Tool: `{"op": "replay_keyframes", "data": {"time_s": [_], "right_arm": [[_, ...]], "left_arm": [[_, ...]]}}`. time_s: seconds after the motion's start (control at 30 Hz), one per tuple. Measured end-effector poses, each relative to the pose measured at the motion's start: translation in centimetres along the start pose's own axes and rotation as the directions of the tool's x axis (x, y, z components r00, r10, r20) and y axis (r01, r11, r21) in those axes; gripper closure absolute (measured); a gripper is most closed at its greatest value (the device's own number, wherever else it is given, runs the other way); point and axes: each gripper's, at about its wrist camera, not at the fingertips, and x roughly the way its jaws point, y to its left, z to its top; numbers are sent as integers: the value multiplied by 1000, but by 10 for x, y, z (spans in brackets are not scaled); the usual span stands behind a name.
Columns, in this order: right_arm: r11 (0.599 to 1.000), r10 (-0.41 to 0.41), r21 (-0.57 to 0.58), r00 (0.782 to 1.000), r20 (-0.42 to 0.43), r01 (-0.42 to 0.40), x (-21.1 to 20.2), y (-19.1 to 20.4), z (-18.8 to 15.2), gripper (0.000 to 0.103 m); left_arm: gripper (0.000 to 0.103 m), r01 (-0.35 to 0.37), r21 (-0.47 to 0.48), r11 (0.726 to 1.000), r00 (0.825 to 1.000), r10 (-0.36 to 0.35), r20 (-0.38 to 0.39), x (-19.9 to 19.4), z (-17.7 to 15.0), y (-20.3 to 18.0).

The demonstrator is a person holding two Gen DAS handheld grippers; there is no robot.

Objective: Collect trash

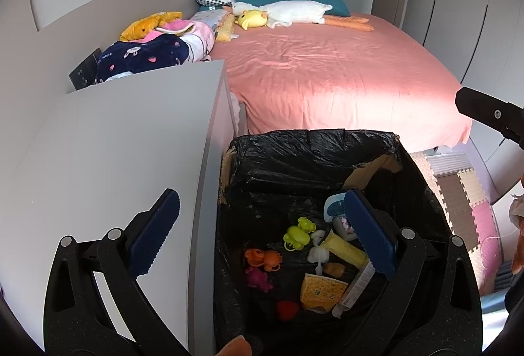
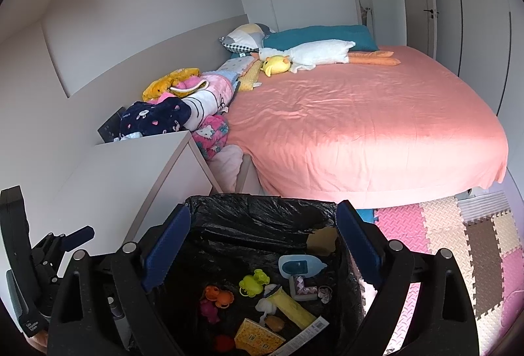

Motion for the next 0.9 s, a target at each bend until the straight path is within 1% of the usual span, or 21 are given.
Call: {"op": "replay_keyframes", "data": {"time_s": [0.57,0.9], "right_arm": [[1000,-1,-6,1000,-3,1,0,1,-1,13],[1000,2,-13,1000,-14,-2,2,3,-7,13]], "left_arm": [[6,10,-3,1000,1000,-10,15,-4,-1,2],[6,23,-24,999,1000,-23,11,-3,-3,7]]}}
